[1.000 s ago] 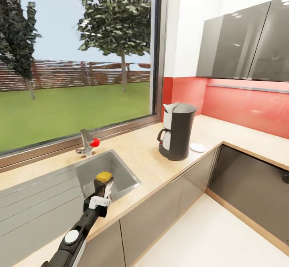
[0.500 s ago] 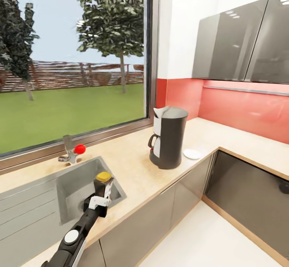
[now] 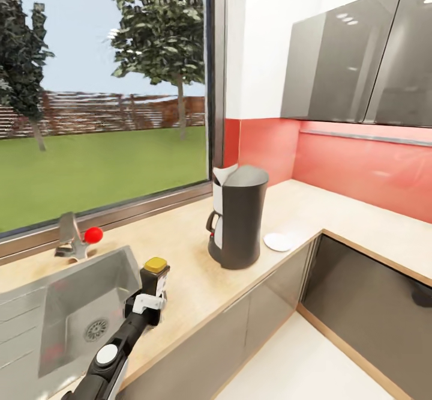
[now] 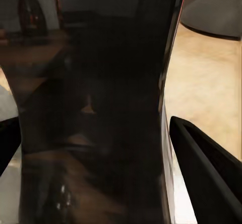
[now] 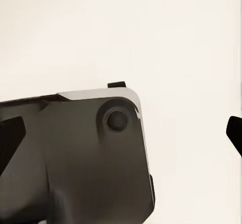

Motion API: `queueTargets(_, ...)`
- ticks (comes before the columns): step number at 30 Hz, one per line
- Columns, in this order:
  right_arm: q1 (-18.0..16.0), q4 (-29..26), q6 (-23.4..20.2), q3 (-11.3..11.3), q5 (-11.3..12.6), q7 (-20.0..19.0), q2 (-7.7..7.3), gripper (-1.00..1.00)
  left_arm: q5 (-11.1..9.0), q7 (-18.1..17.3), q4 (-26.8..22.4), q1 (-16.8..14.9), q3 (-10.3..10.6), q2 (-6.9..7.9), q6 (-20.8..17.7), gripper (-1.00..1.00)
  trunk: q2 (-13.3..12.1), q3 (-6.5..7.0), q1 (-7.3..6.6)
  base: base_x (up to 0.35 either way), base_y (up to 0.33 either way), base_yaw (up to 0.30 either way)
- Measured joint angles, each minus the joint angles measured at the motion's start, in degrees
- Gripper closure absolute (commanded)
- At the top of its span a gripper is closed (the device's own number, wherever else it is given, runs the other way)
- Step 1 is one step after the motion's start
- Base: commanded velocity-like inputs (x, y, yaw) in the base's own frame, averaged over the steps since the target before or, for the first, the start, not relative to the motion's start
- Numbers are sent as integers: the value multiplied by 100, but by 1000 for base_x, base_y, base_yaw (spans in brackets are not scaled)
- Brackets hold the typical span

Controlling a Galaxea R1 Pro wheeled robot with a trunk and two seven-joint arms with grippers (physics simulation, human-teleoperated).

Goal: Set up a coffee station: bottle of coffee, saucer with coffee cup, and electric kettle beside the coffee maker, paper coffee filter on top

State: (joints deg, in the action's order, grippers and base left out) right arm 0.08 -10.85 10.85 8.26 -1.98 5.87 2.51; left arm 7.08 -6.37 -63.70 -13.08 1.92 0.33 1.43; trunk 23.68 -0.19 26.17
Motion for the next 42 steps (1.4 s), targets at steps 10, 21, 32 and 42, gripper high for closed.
queueTargets(10,0,6,-1,-19,-16,-2,0,-100,16,-1,123,0,5,0,7,100,0,0,0,309,-106,0)
queueTargets(21,0,6,-2,-21,-18,0,0,-100,15,64,171,0,8,-8,8,100,0,0,2,203,-1,0)
queueTargets(32,0,13,-5,-31,-32,-4,-3,-100,-25,98,180,-3,322,-17,8,100,3,1,-1,153,-44,0)
queueTargets(42,0,74,-18,-30,-33,17,-17,-100,-39,108,181,-3,325,-25,7,100,3,1,1,105,-137,0)
